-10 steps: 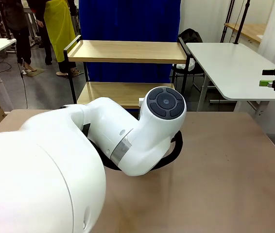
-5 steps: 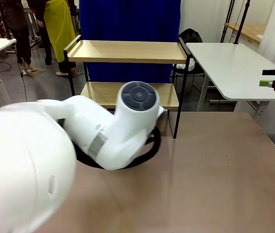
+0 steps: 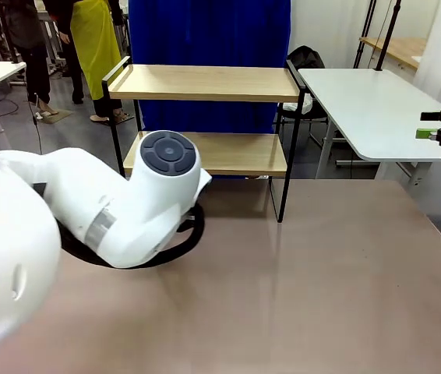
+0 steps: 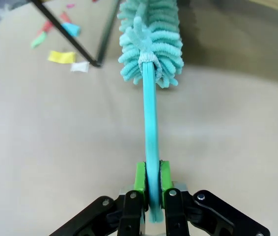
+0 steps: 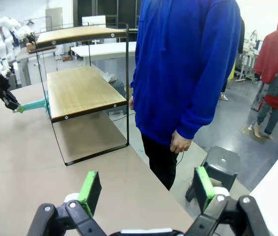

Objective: Clean the shelf.
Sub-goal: Clean the specific section of the Shelf indicated by the human with the Duster.

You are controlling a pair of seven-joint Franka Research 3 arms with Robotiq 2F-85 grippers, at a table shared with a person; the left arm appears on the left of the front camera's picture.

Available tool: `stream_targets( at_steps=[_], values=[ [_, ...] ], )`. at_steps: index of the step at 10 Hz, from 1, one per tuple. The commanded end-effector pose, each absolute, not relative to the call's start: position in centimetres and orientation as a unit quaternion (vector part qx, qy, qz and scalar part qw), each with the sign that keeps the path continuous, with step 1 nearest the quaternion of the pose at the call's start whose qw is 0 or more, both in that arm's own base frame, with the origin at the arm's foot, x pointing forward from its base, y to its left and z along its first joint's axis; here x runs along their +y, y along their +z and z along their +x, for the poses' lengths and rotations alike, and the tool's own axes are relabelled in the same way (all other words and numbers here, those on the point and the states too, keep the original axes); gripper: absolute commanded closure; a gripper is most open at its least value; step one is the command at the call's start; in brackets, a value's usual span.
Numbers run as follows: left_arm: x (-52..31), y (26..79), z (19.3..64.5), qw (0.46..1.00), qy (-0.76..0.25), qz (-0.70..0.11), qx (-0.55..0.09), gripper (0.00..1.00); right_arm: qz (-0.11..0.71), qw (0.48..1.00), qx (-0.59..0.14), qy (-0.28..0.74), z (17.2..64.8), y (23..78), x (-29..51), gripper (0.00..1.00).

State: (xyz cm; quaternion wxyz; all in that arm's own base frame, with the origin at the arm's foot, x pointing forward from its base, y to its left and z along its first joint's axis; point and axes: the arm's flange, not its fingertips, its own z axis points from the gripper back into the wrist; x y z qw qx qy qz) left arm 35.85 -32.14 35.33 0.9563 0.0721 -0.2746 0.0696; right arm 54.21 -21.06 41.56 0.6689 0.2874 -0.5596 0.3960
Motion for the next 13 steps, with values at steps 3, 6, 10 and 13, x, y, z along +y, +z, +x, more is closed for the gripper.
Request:
stream_targets(
  at_steps=[3,6,10,13],
  values=[
    [-27.9,36.4,35.3,0.946,0.099,0.111,-0.287,0.86,0.286,0.668,-0.561,0.396,54.1,41.8,-20.9,0.0],
    [-27.8,36.1,35.9,0.95,0.082,0.101,-0.283,0.86,0.286,0.668,-0.561,0.396,54.1,41.8,-20.9,0.0],
    [-27.6,38.8,33.8,0.952,0.056,0.021,-0.3,0.86,0.286,0.668,-0.561,0.396,54.1,41.8,-20.9,0.0],
    [-25.8,41.8,31.5,0.952,0.008,-0.037,-0.305,0.86,0.286,0.668,-0.561,0.396,54.1,41.8,-20.9,0.0]
  ],
)
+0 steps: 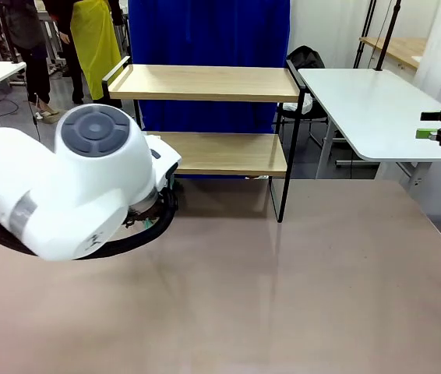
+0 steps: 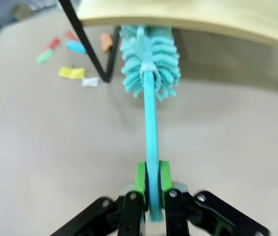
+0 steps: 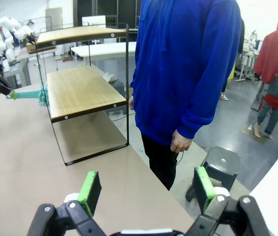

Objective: Clean the shelf.
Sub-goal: Clean the specific section of the Shelf indicated by the human with the Duster.

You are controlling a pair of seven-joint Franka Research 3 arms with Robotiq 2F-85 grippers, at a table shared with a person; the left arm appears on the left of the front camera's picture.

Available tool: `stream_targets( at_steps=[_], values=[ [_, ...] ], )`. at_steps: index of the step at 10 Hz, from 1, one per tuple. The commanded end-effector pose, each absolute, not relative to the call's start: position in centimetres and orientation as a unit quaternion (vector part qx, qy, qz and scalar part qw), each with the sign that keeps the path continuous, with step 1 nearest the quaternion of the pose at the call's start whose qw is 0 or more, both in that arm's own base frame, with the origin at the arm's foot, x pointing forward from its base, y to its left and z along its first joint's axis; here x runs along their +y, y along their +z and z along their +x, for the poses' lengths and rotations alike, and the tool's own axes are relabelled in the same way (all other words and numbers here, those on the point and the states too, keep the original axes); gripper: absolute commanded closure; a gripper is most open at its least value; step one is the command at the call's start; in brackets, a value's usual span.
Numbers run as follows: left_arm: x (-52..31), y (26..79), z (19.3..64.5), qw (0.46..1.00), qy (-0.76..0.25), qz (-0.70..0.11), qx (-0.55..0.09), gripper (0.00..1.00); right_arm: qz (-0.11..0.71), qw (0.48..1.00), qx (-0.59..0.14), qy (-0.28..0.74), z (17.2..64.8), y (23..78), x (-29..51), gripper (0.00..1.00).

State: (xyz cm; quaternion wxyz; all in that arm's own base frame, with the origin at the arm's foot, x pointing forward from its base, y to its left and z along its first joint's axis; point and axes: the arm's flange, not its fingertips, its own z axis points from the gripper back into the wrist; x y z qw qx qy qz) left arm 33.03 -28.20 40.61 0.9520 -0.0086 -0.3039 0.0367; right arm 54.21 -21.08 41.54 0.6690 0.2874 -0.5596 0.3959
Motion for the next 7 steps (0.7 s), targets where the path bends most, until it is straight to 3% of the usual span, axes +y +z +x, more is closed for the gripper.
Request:
stream_targets(
  at_steps=[1,3,7],
  values=[
    [-25.2,42.4,30.9,0.951,-0.014,-0.071,-0.3,0.86,0.286,0.668,-0.561,0.396,54.1,41.8,-20.9,0.0],
    [-24.1,43.6,29.8,0.947,-0.03,-0.09,-0.308,0.86,0.286,0.668,-0.561,0.396,54.1,41.8,-20.9,0.0],
    [-21.2,44.7,29.1,0.949,-0.108,-0.129,-0.266,0.86,0.286,0.668,-0.561,0.396,54.1,41.8,-20.9,0.0]
  ],
)
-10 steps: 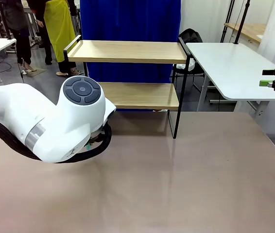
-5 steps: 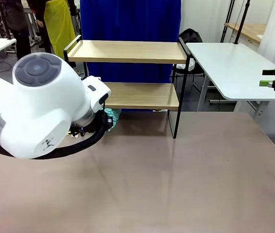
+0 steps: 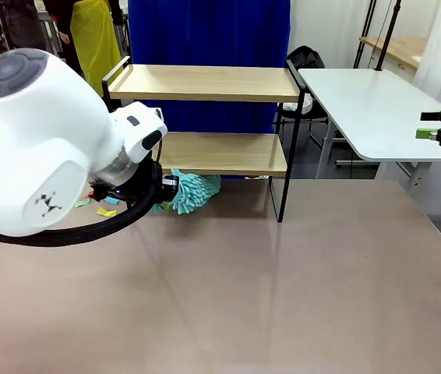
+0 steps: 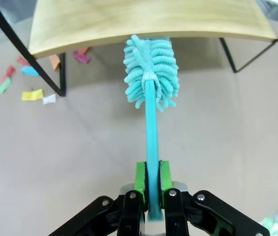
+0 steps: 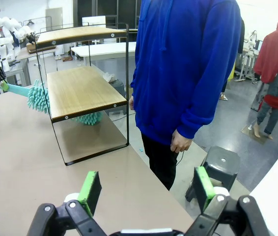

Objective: Clean the shelf.
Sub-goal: Clean the specific section of the Shelf indicated by the human with the Duster.

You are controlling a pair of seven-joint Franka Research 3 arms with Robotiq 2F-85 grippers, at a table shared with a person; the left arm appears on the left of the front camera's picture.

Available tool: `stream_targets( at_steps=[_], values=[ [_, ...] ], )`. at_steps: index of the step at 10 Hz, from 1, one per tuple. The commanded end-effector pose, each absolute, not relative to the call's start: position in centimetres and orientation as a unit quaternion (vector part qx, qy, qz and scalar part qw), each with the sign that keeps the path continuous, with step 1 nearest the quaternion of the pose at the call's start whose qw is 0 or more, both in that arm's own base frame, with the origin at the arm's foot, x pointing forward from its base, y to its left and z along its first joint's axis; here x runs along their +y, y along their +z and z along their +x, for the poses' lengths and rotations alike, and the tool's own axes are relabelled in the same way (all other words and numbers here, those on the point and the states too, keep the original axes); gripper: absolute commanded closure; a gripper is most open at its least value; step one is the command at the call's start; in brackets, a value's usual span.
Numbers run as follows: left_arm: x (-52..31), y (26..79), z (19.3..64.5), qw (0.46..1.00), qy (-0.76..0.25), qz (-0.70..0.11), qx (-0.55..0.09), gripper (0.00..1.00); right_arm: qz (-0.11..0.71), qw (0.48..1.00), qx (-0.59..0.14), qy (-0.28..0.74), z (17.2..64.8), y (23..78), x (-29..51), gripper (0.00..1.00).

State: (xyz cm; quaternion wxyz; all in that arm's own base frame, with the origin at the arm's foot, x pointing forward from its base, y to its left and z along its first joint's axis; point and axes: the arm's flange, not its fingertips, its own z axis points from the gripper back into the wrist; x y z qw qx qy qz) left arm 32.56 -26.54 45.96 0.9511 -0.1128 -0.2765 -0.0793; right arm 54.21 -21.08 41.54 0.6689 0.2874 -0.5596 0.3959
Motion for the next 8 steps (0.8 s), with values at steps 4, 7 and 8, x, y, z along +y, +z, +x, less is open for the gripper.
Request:
stream_targets(
  at_steps=[4,7,8],
  values=[
    [-14.1,47.8,28.1,0.943,-0.219,-0.119,-0.219,0.86,0.286,0.668,-0.561,0.396,54.1,41.8,-20.9,0.0],
    [-9.5,52.4,27.6,0.927,-0.284,-0.125,-0.212,0.86,0.286,0.668,-0.561,0.396,54.1,41.8,-20.9,0.0],
    [-8.1,54.6,27.4,0.919,-0.3,-0.145,-0.209,0.86,0.286,0.668,-0.561,0.396,54.1,41.8,-20.9,0.0]
  ],
)
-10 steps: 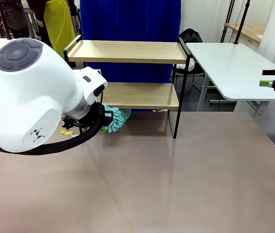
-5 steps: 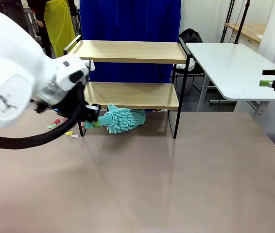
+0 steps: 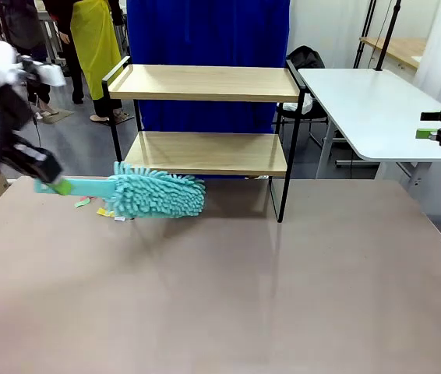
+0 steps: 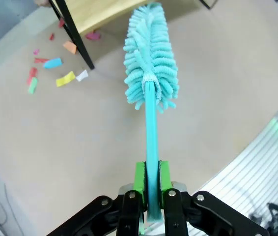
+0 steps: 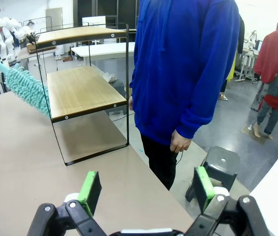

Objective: Clean the shelf.
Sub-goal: Clean the specific section of the Shelf indicated by the human with the Duster.

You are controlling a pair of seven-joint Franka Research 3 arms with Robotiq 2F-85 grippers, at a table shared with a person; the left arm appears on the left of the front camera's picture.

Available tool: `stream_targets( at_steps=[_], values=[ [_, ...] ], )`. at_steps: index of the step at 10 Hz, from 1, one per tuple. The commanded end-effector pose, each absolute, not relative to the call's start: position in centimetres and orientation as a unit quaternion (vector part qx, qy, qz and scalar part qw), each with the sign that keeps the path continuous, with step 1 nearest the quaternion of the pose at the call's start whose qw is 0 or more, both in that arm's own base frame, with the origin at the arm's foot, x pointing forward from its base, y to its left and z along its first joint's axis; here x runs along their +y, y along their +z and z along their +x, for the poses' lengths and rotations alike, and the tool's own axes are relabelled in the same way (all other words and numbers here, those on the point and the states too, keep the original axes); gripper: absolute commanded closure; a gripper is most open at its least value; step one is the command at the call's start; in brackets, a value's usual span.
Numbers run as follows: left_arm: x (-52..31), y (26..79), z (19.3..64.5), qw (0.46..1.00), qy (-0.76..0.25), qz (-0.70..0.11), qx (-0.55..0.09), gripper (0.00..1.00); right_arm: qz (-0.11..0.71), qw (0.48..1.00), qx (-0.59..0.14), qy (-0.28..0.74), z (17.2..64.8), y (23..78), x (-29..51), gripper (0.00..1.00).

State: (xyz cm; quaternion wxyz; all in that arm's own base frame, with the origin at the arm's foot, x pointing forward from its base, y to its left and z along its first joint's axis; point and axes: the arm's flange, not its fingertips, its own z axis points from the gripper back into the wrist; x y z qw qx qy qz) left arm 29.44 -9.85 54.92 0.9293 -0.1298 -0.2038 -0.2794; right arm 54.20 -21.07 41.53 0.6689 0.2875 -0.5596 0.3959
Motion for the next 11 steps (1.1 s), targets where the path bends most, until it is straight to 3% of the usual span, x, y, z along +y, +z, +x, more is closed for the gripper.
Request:
stream_targets(
  at_steps=[1,6,7,8,11],
  values=[
    [-6.8,56.6,27.1,0.919,-0.328,-0.114,-0.186,0.86,0.286,0.668,-0.561,0.396,54.1,41.8,-20.9,0.0],
    [-3.4,66.5,23.7,0.908,-0.357,-0.105,-0.192,0.86,0.286,0.668,-0.561,0.396,54.1,41.8,-20.9,0.0],
    [-3.2,66.7,23.3,0.896,-0.393,-0.101,-0.18,0.86,0.286,0.668,-0.561,0.396,54.1,41.8,-20.9,0.0],
    [-3.5,65.8,23.3,0.91,-0.349,-0.119,-0.192,0.86,0.286,0.668,-0.561,0.396,54.1,41.8,-20.9,0.0],
    [-3.5,65.8,23.3,0.91,-0.349,-0.119,-0.192,0.86,0.286,0.668,-0.561,0.396,54.1,41.8,-20.9,0.0]
  ],
)
